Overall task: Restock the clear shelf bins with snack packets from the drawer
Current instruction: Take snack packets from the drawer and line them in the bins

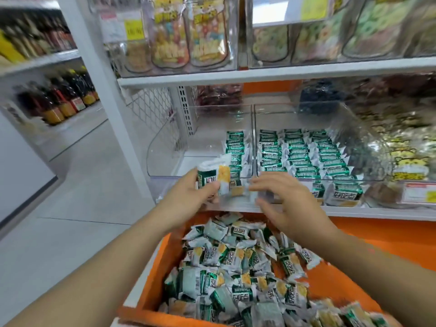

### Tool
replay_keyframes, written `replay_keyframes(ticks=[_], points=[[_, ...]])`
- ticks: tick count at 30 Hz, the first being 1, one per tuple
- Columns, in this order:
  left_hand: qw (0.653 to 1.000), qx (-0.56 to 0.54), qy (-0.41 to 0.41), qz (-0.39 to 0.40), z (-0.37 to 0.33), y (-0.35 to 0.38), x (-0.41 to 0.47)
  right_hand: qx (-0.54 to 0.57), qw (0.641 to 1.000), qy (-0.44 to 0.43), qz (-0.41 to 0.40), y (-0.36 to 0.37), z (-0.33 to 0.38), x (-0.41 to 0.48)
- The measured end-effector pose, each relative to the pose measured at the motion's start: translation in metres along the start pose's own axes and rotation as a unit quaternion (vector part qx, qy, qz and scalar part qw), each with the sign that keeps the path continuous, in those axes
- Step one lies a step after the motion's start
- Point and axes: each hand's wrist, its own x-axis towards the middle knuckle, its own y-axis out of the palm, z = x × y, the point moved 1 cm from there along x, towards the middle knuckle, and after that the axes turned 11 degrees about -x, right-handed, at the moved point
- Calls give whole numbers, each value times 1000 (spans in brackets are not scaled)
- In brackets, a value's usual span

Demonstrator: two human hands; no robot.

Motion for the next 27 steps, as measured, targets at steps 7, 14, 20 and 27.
replay_keyframes(ticks=[7,14,20,27], points=[[951,269,143,-59,-30,-18,52,-242,938,160,191,-2,-63,8],[900,424,69,68,-27,-5,89,-240,944,145,177,5,-71,5],[877,444,-22,181,-27,8,99,-251,950,119,144,10,-76,2],[900,382,-120,175,-19,16,110,-287,953,78,58,25,-87,-4]])
